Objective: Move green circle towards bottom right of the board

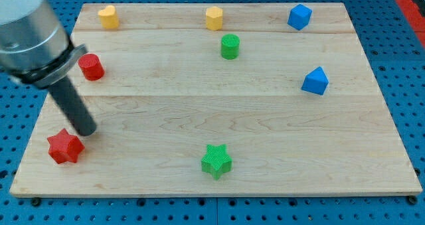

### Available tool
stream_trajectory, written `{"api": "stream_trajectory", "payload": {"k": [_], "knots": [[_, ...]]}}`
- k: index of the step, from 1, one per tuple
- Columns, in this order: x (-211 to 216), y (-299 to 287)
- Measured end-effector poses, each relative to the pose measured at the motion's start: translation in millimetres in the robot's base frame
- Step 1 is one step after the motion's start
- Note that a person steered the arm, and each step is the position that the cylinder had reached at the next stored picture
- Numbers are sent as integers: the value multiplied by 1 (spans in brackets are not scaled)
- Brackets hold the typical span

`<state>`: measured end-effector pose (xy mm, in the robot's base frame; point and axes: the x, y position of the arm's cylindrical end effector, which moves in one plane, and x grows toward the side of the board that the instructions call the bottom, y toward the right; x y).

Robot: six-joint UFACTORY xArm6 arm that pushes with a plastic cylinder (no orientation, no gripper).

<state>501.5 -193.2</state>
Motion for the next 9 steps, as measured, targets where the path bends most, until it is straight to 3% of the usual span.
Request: {"api": "stream_trajectory", "payload": {"k": [2,3,6,7,8,9], "knots": [[-143,57],[-180,139],[-176,255],[-199,273],[-165,281],[-106,273]]}}
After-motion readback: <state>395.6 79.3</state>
